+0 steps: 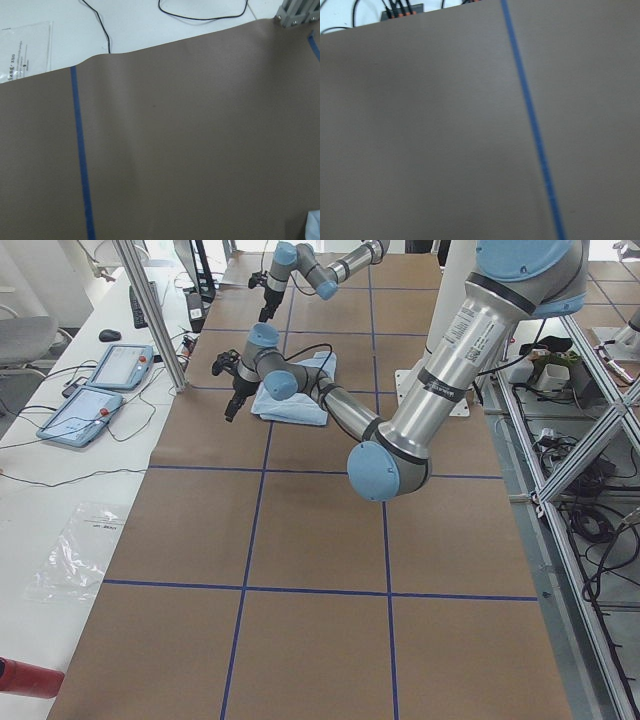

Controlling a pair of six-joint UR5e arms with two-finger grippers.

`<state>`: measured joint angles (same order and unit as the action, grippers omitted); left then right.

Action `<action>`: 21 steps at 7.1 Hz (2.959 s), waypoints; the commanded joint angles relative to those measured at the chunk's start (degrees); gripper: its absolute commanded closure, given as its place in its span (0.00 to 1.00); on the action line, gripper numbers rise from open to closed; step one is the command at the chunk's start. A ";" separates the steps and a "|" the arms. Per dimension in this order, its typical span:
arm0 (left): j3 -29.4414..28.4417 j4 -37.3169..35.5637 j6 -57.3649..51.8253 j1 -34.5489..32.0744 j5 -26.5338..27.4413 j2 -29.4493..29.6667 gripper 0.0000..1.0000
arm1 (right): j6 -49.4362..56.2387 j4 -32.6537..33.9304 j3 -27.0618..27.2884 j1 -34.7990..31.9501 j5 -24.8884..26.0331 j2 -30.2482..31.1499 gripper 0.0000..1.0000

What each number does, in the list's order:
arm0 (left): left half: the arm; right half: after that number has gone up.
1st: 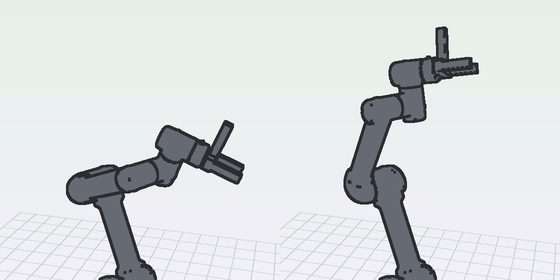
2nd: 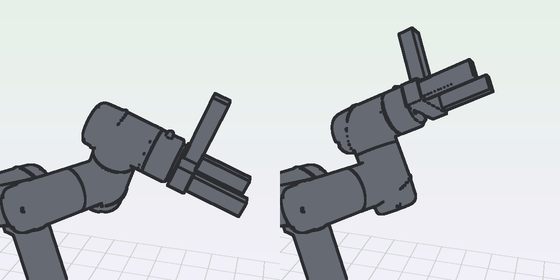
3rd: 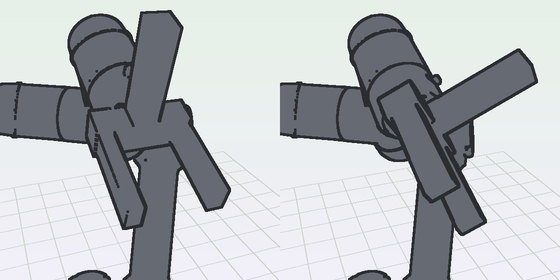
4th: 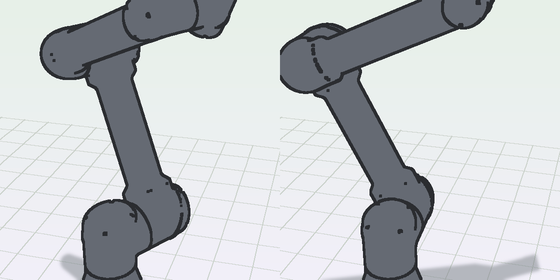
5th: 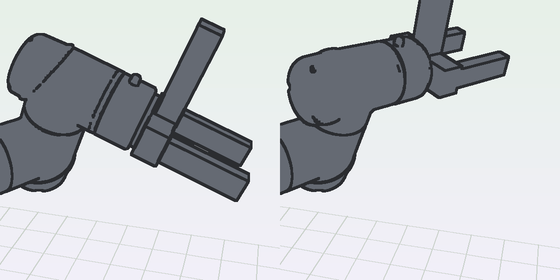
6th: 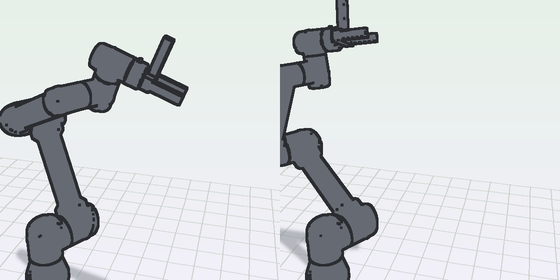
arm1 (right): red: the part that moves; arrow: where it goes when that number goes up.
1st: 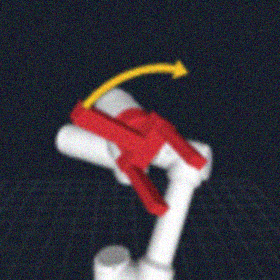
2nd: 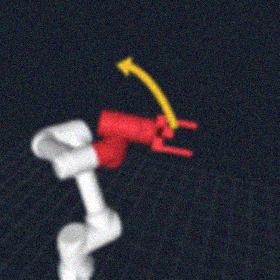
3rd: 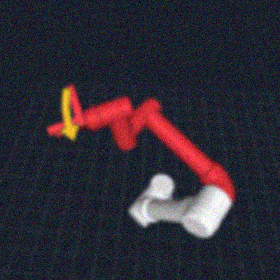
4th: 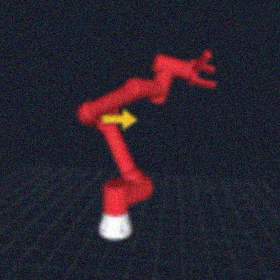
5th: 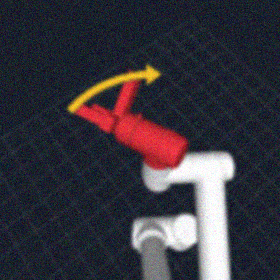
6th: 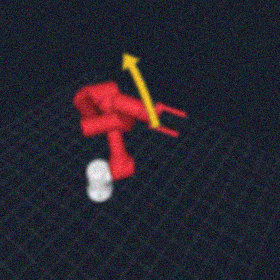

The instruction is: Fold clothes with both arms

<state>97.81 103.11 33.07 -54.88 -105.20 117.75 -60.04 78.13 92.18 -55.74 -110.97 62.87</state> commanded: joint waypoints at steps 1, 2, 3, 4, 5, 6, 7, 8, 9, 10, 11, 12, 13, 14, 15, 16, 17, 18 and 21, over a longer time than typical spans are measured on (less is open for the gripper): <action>5.98 -2.22 -15.14 -9.75 -9.17 -8.72 0.00 | 21.97 2.28 6.16 -12.93 -10.72 12.05 0.00; 6.25 -1.17 -18.10 -13.55 -13.49 -11.90 0.00 | 29.82 2.29 6.17 -17.86 -13.72 15.58 0.00; 6.34 -1.16 -17.69 -14.28 -13.80 -12.36 0.00 | 32.59 2.11 6.17 -19.83 -14.70 17.44 0.00; 6.43 -0.99 -17.16 -14.29 -13.54 -15.15 0.00 | 32.10 1.85 6.69 -19.85 -14.45 18.59 0.00; 7.21 1.71 -16.90 -14.47 -13.36 -16.57 0.00 | 31.83 1.59 6.96 -19.85 -14.02 18.87 0.00; 7.39 3.83 -16.81 -14.29 -13.62 -17.54 0.00 | 30.18 1.58 8.36 -19.67 -14.10 18.35 0.00; 7.48 3.94 -16.89 -14.03 -13.80 -17.38 0.00 | 22.85 1.32 12.02 -15.93 -14.27 17.91 0.00; 7.48 4.02 -16.90 -14.03 -13.89 -17.38 0.00 | 14.77 1.32 14.67 -12.67 -13.93 17.82 0.00; 7.57 4.29 -17.50 -14.64 -16.15 -17.73 0.00 | 15.74 1.50 14.78 -12.99 -14.53 18.95 0.00; 7.40 3.33 -17.60 -16.30 -20.09 -18.86 0.00 | 25.23 2.37 13.92 -15.43 -14.54 21.92 0.00; 6.96 3.41 -19.51 -20.05 -20.83 -21.48 0.00 | 41.07 6.12 12.43 -22.33 -14.80 24.21 0.00; 6.52 3.06 -26.23 -25.57 -20.57 -23.25 0.00 | 52.72 12.16 12.41 -26.31 -14.02 25.80 0.00; 2.69 0.71 -34.13 -29.98 -20.74 -23.35 0.00 | 59.36 13.70 12.59 -30.53 -14.79 29.38 0.00; 1.43 -5.14 -40.56 -32.37 -20.74 -23.36 0.00 | 59.95 13.19 13.46 -31.18 -14.11 36.73 0.00; 1.16 -11.29 -40.45 -33.70 -20.83 -23.70 0.00 | 59.69 11.45 12.60 -32.49 -14.80 40.37 0.00; 2.11 -14.92 -40.45 -33.98 -20.83 -23.79 0.00 | 58.99 11.25 12.50 -33.11 -17.33 40.75 0.00; 1.25 -15.48 -40.19 -33.63 -21.44 -23.45 0.00 | 56.03 11.17 11.54 -33.12 -20.05 40.67 0.00; -0.24 -15.40 -40.71 -33.98 -27.19 -26.23 0.00 | 51.82 10.73 12.49 -33.12 -21.47 40.84 0.00; 4.67 -13.91 -39.93 -34.86 -32.70 -32.76 0.00 | 52.31 5.74 11.45 -33.03 -21.48 40.14 0.00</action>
<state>101.63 88.95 -7.24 -89.44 -137.17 85.79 -7.57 86.47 104.11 -88.80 -132.40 103.11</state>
